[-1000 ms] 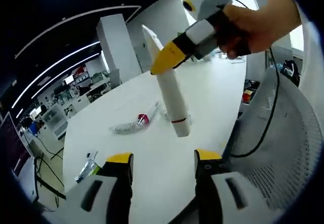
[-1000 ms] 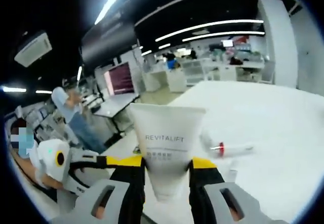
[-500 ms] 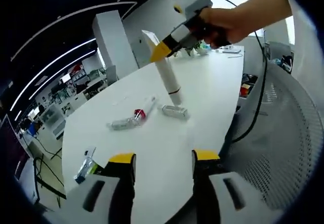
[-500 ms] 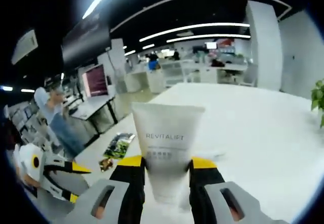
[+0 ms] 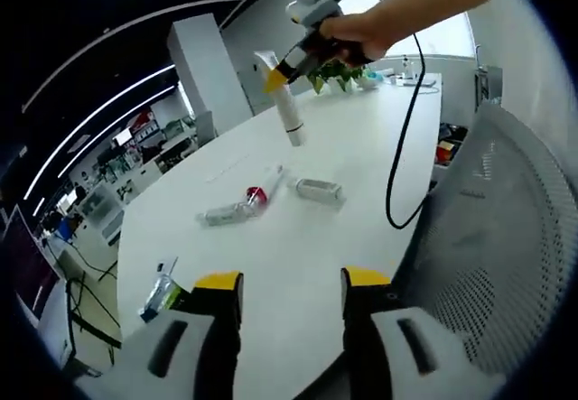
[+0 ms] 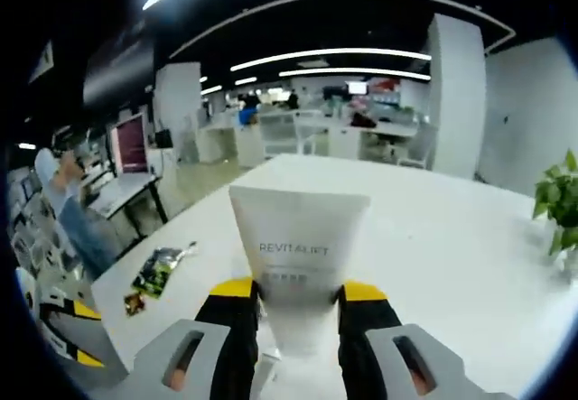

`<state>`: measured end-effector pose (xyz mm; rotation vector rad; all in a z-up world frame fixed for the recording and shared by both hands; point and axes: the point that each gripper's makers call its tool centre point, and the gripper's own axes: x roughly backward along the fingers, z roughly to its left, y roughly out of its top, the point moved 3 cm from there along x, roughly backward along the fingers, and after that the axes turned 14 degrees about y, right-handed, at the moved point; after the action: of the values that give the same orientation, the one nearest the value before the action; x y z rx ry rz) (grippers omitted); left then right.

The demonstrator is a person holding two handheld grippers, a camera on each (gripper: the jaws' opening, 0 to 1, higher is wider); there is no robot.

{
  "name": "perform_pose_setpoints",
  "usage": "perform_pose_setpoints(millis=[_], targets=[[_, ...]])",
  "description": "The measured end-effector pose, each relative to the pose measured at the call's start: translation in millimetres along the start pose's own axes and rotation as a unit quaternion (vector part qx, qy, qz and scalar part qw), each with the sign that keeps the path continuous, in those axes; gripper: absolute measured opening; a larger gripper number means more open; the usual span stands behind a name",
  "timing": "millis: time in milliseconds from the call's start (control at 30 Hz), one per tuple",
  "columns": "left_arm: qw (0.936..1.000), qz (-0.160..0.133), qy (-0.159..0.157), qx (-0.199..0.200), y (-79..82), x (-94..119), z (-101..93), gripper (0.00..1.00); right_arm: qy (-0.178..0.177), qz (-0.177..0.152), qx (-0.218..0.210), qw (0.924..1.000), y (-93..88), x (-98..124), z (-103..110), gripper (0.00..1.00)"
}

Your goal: Arrange the skincare products in the storage area until every visible bottle or jar stands upright without overlapping.

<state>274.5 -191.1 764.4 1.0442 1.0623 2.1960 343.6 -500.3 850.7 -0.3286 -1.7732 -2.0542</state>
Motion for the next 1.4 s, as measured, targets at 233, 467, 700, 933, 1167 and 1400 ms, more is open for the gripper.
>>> perform_pose_setpoints(millis=[233,467,700,933,1167,1400], targets=[[0.9999,-0.012,-0.004,0.005,6.2,0.3,-2.7,0.41,-0.022,0.016,-0.005,0.9996,-6.7,-1.6,-21.3,0.29],[1.0,-0.01,0.001,0.0,6.7,-1.7,-2.5,0.4,-0.038,0.028,-0.023,0.9986,-22.6,3.9,-37.0,0.29],[0.9997,0.02,0.012,0.011,-6.0,-3.8,5.1,0.37,-0.028,0.017,-0.038,0.9988,-19.7,4.8,-34.0,0.29],[0.998,0.051,0.017,-0.033,-18.6,-3.6,7.4,0.33,-0.008,0.024,-0.031,0.9992,-13.5,-4.6,-42.3,0.29],[0.9987,0.037,0.034,-0.007,-12.4,-2.8,15.8,0.34,0.007,-0.023,-0.073,0.997,-7.7,-17.3,-64.9,0.29],[0.9978,0.057,0.034,-0.004,-18.6,-3.9,14.8,0.33,0.003,-0.031,-0.059,0.9978,-11.2,-28.5,-91.0,0.29]])
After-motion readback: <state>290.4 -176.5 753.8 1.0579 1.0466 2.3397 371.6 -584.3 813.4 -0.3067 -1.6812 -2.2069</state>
